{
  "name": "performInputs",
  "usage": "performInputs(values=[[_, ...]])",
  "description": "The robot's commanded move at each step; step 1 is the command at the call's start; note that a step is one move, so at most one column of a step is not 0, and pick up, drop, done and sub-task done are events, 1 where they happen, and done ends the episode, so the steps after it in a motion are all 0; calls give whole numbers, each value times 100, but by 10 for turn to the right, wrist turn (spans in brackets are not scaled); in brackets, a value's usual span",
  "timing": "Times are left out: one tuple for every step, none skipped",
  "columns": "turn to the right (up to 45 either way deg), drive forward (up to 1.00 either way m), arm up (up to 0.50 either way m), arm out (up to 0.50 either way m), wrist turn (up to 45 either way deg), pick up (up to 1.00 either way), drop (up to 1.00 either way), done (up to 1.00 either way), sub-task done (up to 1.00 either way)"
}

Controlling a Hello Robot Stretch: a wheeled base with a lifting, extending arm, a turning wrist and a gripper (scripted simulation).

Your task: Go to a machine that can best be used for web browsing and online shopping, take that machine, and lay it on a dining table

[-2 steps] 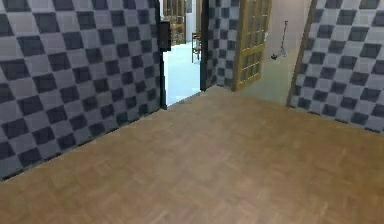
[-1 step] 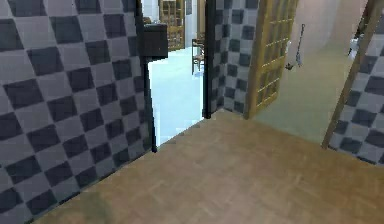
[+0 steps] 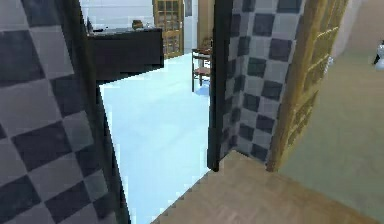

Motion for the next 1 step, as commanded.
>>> performInputs(values=[[-30,0,0,0,0,0,0,0,0]])
